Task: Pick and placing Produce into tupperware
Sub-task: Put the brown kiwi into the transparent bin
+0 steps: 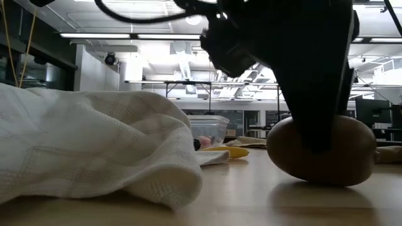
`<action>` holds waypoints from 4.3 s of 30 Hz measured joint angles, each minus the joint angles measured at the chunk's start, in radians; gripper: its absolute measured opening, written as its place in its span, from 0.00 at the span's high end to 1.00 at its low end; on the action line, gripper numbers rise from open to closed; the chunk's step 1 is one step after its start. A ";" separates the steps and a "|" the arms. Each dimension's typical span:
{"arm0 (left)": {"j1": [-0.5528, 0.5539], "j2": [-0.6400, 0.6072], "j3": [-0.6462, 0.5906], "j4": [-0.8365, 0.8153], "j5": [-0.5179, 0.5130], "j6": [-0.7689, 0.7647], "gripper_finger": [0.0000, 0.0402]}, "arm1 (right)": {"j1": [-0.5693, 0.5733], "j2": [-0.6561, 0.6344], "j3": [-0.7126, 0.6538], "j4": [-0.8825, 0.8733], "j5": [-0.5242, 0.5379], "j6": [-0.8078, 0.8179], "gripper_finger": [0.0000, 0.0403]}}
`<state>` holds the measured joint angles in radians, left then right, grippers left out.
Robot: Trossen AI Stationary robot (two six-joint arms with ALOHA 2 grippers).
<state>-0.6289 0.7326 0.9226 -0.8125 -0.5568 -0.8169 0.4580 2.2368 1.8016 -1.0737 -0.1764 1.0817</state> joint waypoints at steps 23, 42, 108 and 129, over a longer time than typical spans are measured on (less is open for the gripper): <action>0.000 0.000 0.000 0.001 0.000 -0.003 0.99 | -0.001 0.000 -0.013 0.018 0.018 -0.017 0.31; 0.000 0.003 0.000 0.002 0.000 -0.003 0.99 | -0.025 0.000 -0.020 0.029 0.018 -0.017 0.31; 0.000 0.003 0.000 0.000 -0.001 -0.002 0.99 | -0.176 0.000 0.260 -0.231 0.115 -0.345 0.41; 0.000 0.003 0.000 -0.003 -0.001 -0.003 0.99 | -0.410 0.000 0.260 -0.195 0.087 -0.525 0.41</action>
<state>-0.6289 0.7357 0.9226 -0.8154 -0.5575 -0.8196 0.0479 2.2372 2.0613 -1.2685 -0.0897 0.5568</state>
